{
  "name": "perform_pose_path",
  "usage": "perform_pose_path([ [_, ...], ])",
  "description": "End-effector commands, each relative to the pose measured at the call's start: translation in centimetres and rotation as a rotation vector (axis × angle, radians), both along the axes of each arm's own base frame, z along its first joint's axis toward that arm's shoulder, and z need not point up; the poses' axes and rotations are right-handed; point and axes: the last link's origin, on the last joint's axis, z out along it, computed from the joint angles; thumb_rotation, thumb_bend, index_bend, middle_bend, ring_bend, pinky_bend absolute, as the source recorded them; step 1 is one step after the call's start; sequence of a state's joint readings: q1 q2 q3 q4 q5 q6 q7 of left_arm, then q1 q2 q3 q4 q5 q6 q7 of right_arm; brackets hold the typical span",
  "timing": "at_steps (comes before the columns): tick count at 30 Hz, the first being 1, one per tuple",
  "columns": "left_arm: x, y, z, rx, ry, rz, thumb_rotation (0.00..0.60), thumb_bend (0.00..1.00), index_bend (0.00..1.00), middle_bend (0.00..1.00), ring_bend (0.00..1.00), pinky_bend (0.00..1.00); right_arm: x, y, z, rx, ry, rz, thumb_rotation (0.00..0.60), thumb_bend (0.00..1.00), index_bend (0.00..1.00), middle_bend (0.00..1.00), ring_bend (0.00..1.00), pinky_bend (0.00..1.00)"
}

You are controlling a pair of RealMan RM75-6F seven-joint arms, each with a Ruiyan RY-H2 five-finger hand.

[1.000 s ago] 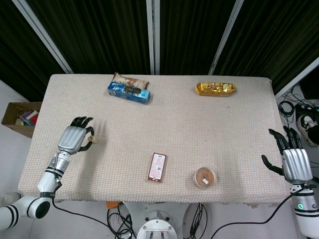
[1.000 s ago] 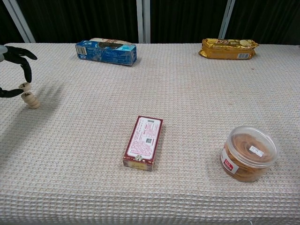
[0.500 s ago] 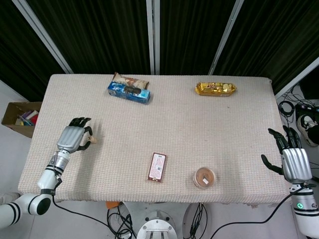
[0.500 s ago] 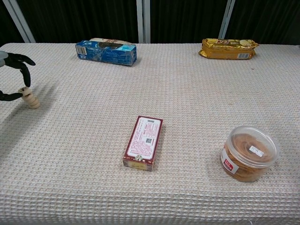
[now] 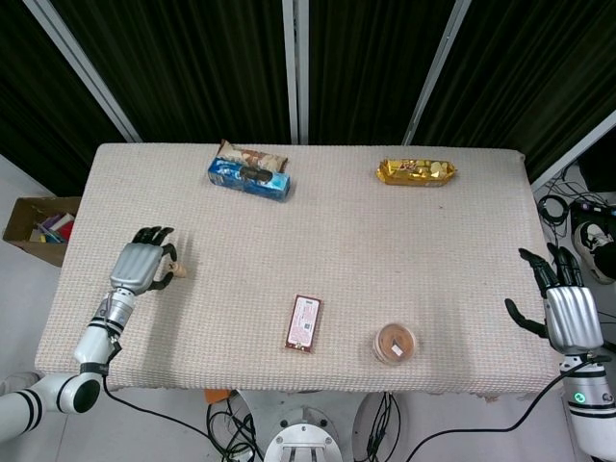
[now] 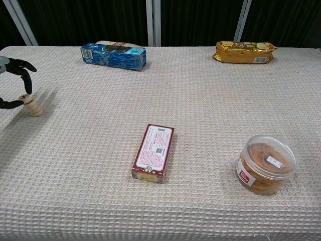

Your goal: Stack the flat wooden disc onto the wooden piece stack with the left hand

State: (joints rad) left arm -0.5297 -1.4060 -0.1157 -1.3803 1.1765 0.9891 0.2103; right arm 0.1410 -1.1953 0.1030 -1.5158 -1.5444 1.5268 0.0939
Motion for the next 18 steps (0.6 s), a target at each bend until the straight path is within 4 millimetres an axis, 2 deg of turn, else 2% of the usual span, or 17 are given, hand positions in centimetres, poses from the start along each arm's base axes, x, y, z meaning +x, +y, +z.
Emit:
perform_pose_path([
  [1, 0.05, 0.00, -0.03, -0.001, 0.001, 0.000, 0.600, 0.35, 0.44, 0.09, 0.06, 0.09, -0.05, 0.00, -0.02, 0.000, 0.000, -0.002, 0.600, 0.23, 0.15, 0.24, 0.00, 0.00],
  [18, 0.33, -0.02, -0.31, -0.007, 0.017, -0.006, 0.600, 0.35, 0.42, 0.09, 0.06, 0.09, -0.23, 0.00, 0.01, -0.001, -0.004, -0.005, 0.600, 0.23, 0.15, 0.24, 0.00, 0.00],
])
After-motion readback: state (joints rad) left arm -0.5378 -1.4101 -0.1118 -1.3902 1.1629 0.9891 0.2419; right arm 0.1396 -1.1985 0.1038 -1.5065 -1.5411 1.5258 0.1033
